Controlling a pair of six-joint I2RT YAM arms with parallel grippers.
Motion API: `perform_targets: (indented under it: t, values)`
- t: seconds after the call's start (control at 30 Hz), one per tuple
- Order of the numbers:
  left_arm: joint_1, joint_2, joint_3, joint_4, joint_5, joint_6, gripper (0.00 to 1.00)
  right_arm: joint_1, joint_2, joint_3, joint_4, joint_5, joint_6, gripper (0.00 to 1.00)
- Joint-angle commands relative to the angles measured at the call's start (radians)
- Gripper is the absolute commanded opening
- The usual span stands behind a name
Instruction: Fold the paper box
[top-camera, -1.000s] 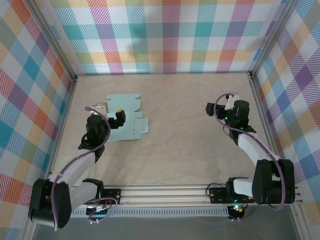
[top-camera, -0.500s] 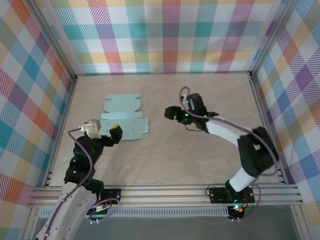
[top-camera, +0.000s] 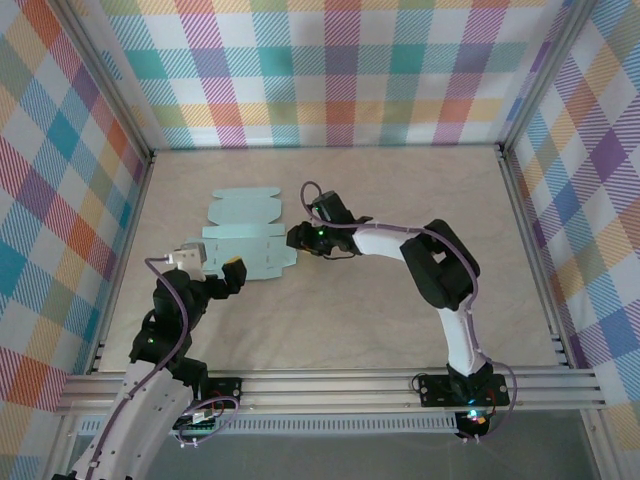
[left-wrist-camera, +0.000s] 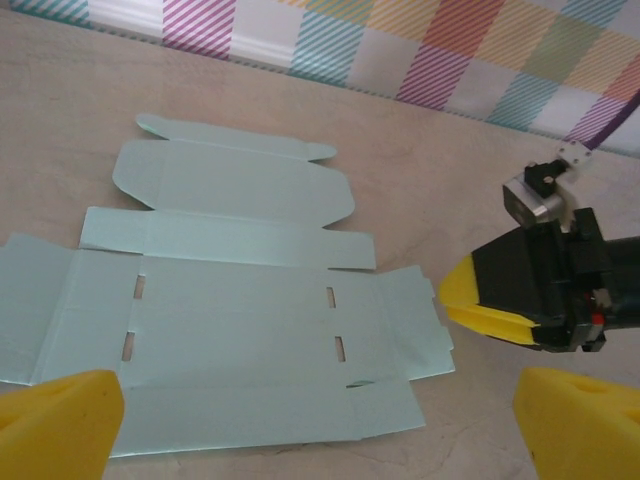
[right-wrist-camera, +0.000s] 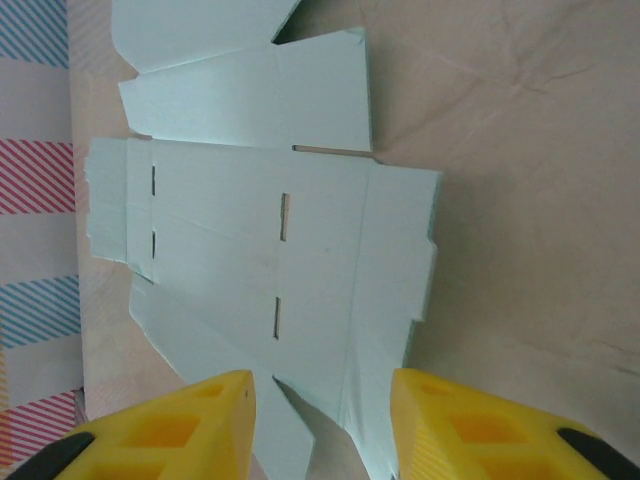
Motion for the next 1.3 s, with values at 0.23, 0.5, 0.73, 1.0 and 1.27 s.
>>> perform_targets:
  t: [0.23,0.5,0.73,1.0,1.27]
  values:
    - [-0.012,0.027,0.019,0.020,-0.012,-0.013,1.00,0.003,0.077,0.064,-0.019,-0.040,0.042,0.42]
    - [-0.012,0.046,0.021,0.030,-0.008,-0.012,1.00,0.001,-0.039,-0.088,0.054,0.069,0.035,0.52]
    - [-0.013,0.056,0.016,0.054,0.000,-0.014,1.00,0.002,0.028,-0.094,0.154,-0.041,0.124,0.49]
    - [-0.012,0.046,0.017,0.031,0.022,-0.001,1.00,0.006,0.093,-0.037,0.197,-0.128,0.149,0.24]
    - [-0.013,0.069,0.022,0.037,0.035,-0.001,1.00,-0.020,-0.014,-0.045,0.009,-0.119,-0.047,0.00]
